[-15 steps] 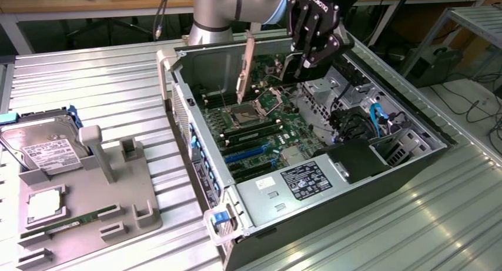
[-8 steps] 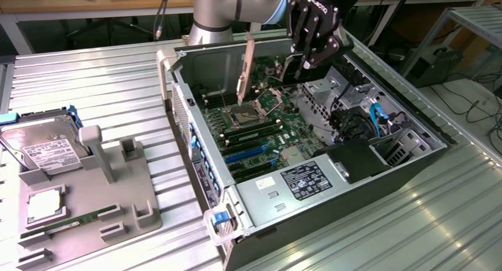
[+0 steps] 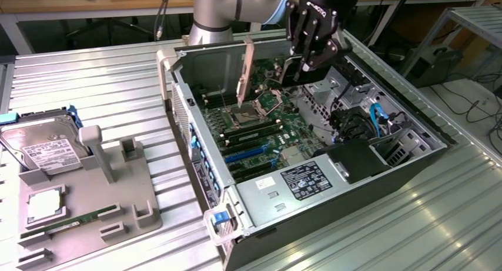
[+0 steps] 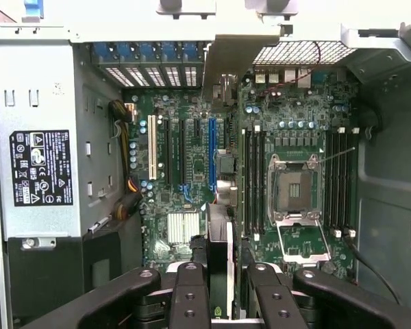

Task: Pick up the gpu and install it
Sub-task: 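Insert the gpu into the slot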

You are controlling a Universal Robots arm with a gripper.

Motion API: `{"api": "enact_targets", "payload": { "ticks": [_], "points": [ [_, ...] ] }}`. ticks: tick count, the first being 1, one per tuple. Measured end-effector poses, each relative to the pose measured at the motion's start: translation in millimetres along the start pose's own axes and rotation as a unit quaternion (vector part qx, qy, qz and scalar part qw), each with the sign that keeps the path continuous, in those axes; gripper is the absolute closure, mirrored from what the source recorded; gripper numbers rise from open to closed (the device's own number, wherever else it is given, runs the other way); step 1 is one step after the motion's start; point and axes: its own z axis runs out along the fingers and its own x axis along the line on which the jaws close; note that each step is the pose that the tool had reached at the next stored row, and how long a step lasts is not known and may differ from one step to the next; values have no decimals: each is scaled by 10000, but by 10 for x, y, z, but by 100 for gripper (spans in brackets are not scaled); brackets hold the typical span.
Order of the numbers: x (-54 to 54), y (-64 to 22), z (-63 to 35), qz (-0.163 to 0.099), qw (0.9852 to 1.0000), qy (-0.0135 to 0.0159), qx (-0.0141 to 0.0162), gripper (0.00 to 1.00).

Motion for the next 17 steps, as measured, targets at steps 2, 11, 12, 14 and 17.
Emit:
{"api": "enact_targets", "payload": {
  "ticks": [2, 11, 12, 14, 17],
  "points": [
    [0, 0, 8, 0, 10000, 0, 0, 73],
    [2, -1, 72, 0, 10000, 0, 2, 73],
    [2, -1, 86, 0, 10000, 0, 2, 73],
    [4, -3, 199, 0, 10000, 0, 3, 73],
    [7, -5, 342, 0, 10000, 0, 18, 73]
  ]
}}
